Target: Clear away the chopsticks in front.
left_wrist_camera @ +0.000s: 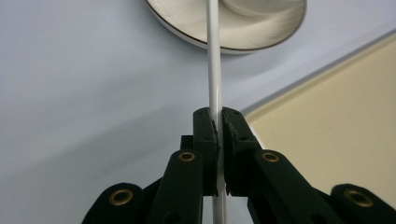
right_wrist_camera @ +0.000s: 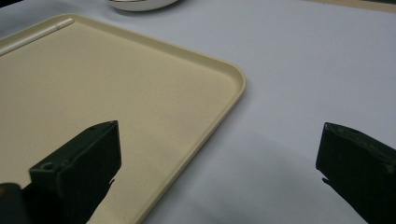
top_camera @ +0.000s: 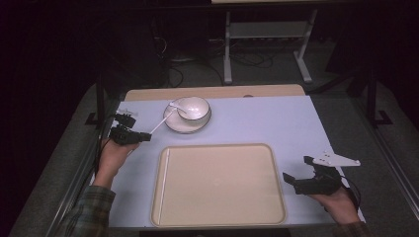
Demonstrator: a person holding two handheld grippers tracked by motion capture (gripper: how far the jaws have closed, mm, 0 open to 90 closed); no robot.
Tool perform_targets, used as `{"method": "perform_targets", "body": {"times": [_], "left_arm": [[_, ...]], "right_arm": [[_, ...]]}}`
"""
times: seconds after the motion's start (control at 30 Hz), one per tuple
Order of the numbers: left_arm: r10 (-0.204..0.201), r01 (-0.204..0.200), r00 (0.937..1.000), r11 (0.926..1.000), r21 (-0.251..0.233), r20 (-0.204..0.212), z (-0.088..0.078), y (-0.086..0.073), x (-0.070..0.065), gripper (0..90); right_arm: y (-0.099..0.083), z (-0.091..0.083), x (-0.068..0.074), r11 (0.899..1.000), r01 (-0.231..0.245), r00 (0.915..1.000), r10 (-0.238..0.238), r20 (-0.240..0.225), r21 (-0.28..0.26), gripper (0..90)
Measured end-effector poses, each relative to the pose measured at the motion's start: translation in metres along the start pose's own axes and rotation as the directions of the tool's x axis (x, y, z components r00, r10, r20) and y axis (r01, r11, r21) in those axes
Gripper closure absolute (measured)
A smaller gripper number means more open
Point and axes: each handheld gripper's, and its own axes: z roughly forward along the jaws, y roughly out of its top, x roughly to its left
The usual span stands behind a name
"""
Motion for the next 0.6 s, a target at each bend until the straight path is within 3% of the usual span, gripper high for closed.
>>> {"method": "perform_targets", "body": {"times": [0.23,0.3,0.6], "left_arm": [[0.026,-0.025,0.9992,0.9996,-0.010,0.029,-0.006,-0.007,-0.019,84.8],[0.035,-0.034,0.9981,0.9993,-0.018,0.052,-0.005,-0.011,-0.033,84.8],[0.077,-0.074,0.9910,0.9968,-0.031,0.110,0.002,-0.018,-0.068,84.8]], "right_arm": [[0.000,0.000,0.000,1.000,-0.001,1.0000,0.001,-0.002,-0.002,0.0],[0.000,0.000,0.000,1.000,0.001,1.0000,-0.001,-0.003,-0.002,0.0],[0.000,0.000,0.000,1.000,0.004,1.0000,-0.004,-0.003,-0.002,0.0]]}}
